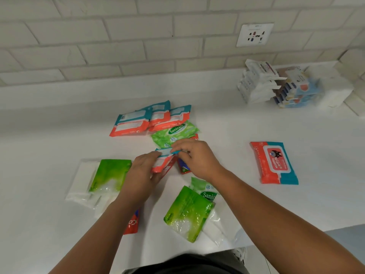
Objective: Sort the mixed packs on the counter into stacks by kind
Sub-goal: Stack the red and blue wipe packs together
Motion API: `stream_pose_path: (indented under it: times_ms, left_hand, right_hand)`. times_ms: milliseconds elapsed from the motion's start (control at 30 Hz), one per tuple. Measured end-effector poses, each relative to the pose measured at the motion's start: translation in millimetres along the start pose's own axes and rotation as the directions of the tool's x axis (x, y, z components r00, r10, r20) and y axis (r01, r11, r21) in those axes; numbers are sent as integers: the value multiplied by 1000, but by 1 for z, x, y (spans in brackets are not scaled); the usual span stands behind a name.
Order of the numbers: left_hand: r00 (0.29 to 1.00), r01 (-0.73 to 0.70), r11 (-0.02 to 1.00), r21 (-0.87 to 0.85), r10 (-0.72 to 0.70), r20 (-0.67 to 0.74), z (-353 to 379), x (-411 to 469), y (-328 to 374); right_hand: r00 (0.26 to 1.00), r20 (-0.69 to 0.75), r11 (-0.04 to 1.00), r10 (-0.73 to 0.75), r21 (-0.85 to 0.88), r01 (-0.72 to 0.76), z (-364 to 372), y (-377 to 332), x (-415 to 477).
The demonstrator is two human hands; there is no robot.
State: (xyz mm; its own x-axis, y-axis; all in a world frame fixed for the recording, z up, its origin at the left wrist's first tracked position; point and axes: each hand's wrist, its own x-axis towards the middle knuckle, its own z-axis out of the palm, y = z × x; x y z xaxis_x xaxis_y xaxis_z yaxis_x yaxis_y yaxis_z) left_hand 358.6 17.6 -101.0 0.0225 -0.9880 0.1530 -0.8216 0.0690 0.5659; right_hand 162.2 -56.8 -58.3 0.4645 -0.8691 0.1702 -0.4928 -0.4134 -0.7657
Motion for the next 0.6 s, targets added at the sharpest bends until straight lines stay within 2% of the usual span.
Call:
stream_pose_path:
  times_ms: [133, 233, 333, 433, 533, 600]
  left_hand:
    - [993, 110, 991, -70, -113, -36, -5, 7, 20]
    - [985, 160, 960, -228, -171, -29, -12, 13, 38]
    - [976, 211, 905, -368, -212, 40, -11, 21, 56]
    - [961, 273, 776, -569, -251, 118, -3, 26, 79]
    - [936, 330, 586, -740, -303, 178, 9, 30, 105]
    - [924, 371, 467, -803, -271, 270, 20, 32, 122]
  right_hand:
    - [987, -89, 973, 136, 202, -116, -18, -20, 9]
    - [970, -153, 942, 191, 305, -138, -35, -22, 13]
    - [939, -204, 892, 277, 419, -172, -54, -15, 13]
    - [922, -139, 819, 361, 521, -242, -73, -2, 3]
    - [914, -30, 807, 404, 482, -341, -85, 16, -17]
    - [910, 18, 788, 414, 494, -369, -92, 28, -32]
